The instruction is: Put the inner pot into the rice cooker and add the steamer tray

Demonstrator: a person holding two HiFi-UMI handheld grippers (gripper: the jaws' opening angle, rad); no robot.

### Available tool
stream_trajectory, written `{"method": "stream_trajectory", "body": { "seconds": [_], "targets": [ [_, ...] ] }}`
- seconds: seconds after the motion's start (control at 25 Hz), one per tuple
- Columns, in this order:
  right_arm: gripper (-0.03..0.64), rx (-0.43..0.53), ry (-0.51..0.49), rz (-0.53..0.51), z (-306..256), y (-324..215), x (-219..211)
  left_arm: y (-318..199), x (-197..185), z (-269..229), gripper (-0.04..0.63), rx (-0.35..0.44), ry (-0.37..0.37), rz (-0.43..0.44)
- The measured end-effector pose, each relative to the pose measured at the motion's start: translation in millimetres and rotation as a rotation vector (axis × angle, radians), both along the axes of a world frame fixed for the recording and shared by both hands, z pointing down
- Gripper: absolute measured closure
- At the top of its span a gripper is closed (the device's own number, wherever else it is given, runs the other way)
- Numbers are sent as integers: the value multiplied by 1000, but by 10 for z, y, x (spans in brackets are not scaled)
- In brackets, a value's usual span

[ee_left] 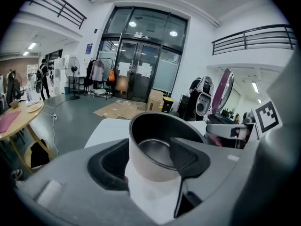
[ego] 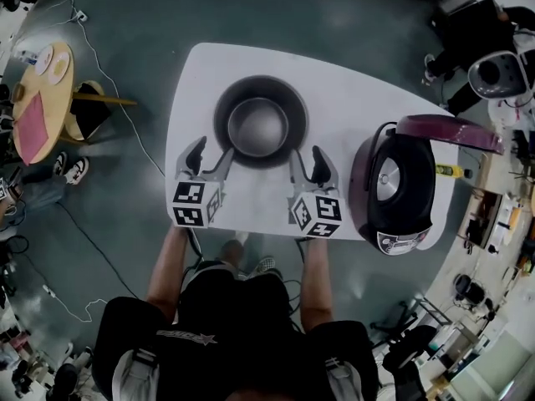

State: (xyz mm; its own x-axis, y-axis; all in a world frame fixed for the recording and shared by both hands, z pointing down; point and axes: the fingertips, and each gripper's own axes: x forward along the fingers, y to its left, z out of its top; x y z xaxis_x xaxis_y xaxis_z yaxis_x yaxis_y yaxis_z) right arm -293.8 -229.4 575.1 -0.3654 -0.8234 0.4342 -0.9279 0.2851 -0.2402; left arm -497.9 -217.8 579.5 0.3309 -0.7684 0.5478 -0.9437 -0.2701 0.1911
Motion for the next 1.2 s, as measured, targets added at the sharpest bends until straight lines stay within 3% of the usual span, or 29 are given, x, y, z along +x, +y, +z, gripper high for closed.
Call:
{"method": "stream_trajectory", "body": {
  "seconds": [0.56, 0.76, 1.2],
  "targets": [
    [415, -103, -38, -13, 468, -201, -36, -168, 39, 378, 353, -49, 8, 8],
    [457, -107, -39, -29, 469, -200, -76, -191, 69, 381, 380, -43, 8, 16],
    [476, -101, -25, 7, 382, -186, -71, -200, 47, 302, 399, -21, -13, 3]
  ]
}}
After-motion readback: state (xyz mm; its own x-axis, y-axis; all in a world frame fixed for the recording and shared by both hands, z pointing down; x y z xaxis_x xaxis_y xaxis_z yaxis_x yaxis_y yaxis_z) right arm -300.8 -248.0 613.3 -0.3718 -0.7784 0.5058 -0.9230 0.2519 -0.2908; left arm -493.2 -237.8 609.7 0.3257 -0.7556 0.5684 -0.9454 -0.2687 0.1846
